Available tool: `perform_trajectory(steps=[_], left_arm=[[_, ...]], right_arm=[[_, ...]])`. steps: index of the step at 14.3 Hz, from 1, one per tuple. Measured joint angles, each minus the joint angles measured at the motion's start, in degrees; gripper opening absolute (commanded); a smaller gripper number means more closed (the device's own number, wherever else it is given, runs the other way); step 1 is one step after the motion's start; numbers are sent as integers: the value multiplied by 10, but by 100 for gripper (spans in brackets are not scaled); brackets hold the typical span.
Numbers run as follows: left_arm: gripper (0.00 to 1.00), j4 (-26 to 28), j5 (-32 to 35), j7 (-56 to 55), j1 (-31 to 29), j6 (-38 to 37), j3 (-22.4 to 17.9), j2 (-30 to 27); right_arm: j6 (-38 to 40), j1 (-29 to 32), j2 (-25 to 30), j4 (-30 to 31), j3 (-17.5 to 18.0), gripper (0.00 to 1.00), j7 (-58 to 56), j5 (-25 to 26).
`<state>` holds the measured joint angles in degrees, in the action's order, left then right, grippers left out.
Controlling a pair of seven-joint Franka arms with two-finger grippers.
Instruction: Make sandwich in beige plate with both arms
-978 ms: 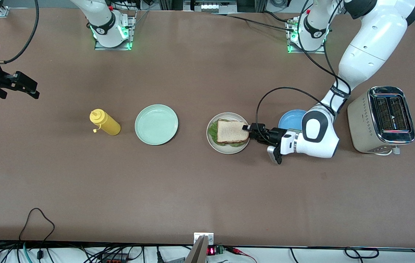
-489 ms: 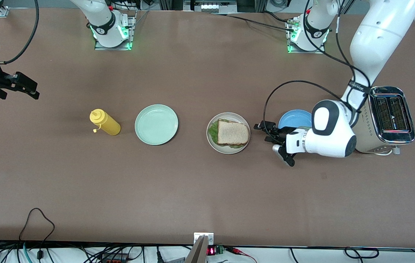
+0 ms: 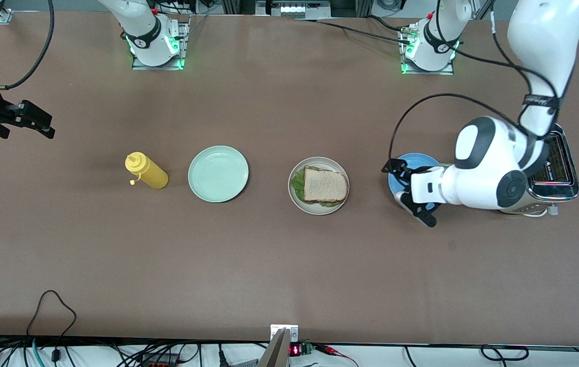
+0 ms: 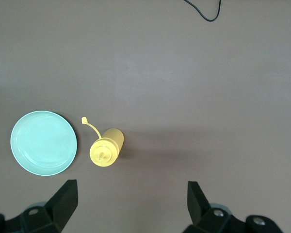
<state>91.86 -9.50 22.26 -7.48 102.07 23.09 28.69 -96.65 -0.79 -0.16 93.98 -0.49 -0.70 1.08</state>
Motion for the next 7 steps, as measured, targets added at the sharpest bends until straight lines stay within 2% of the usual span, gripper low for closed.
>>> perform_trajectory(steps=[3, 7], left_arm=[[100, -24, 51, -7, -9, -55, -4, -27], [100, -84, 125, -7, -16, -149, -5, -38]], right_arm=[[0, 0, 0, 0, 0, 100, 0, 0], [0, 0, 0, 0, 0, 100, 0, 0]])
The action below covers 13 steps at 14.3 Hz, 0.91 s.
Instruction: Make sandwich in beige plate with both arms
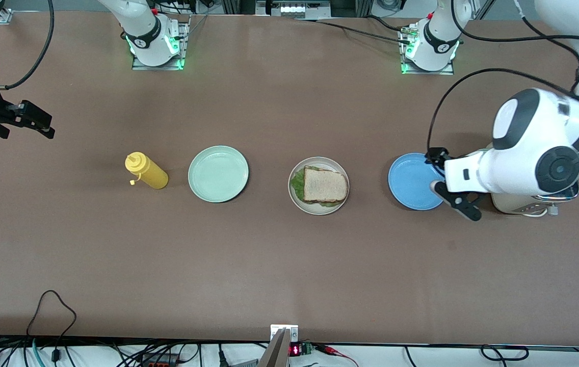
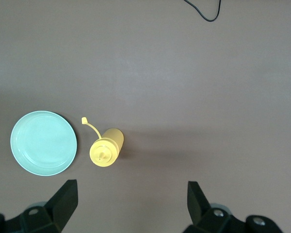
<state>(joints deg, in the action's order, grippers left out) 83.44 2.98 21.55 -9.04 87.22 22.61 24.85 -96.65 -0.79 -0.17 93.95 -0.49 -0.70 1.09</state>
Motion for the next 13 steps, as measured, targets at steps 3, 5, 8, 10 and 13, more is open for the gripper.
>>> perform_trajectory(steps=[3, 5, 8, 10, 13], left_arm=[[100, -48, 27, 0, 0, -57, 0, -1], [100, -70, 47, -2, 1, -79, -2, -3], [100, -83, 60, -9, 22, -86, -43, -28], [100, -82, 60, -22, 58, -83, -103, -58], [100, -49, 46, -58, 109, -52, -180, -115]], right_arm=[[0, 0, 0, 0, 0, 100, 0, 0], [0, 0, 0, 0, 0, 100, 0, 0], [0, 0, 0, 0, 0, 100, 0, 0], [0, 0, 0, 0, 0, 100, 0, 0], [0, 0, 0, 0, 0, 100, 0, 0]])
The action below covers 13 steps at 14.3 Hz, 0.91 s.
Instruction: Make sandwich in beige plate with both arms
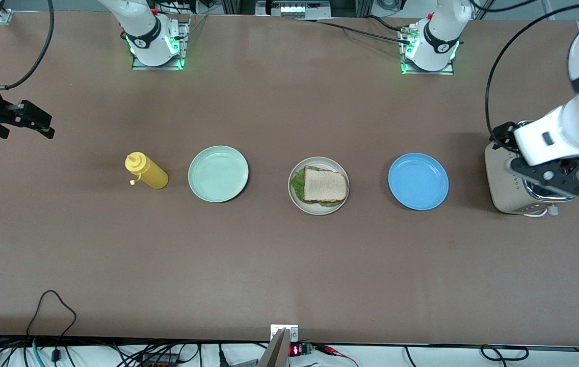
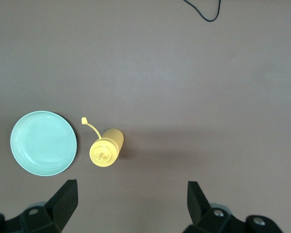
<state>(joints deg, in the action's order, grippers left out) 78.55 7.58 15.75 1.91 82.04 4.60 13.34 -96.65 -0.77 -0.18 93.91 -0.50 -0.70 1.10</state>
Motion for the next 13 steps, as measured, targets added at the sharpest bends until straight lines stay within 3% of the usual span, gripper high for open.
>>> perform_trajectory(steps=[4, 7, 13], left_arm=[[100, 102, -52, -43, 29, 69, -72, -80], [100, 155, -55, -45, 33, 135, -98, -120], [100, 175, -56, -45, 33, 143, -112, -134]], right_arm=[[0, 0, 0, 0, 0, 100, 0, 0], [0, 0, 0, 0, 0, 100, 0, 0], [0, 0, 0, 0, 0, 100, 0, 0]])
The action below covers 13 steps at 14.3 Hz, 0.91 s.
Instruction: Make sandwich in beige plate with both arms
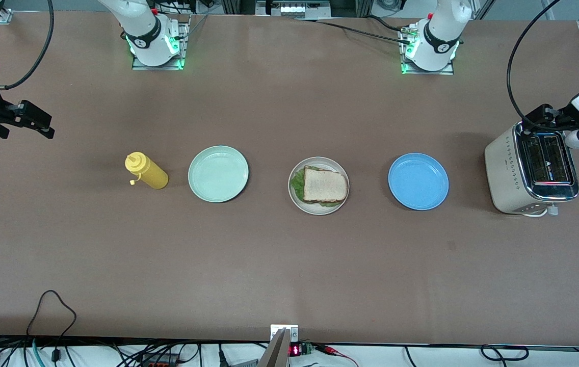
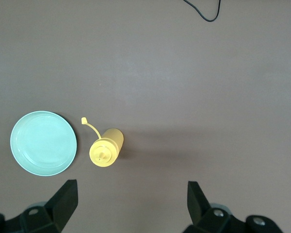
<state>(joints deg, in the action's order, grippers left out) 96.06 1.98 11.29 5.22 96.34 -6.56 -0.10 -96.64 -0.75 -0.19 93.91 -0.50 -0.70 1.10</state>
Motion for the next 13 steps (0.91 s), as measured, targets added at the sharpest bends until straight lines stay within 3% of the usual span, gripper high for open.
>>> perform_trajectory(steps=[13], left_arm=[[100, 0, 0, -7, 3, -50, 6, -23]], right_arm=[[0, 0, 0, 0, 0, 100, 0, 0]])
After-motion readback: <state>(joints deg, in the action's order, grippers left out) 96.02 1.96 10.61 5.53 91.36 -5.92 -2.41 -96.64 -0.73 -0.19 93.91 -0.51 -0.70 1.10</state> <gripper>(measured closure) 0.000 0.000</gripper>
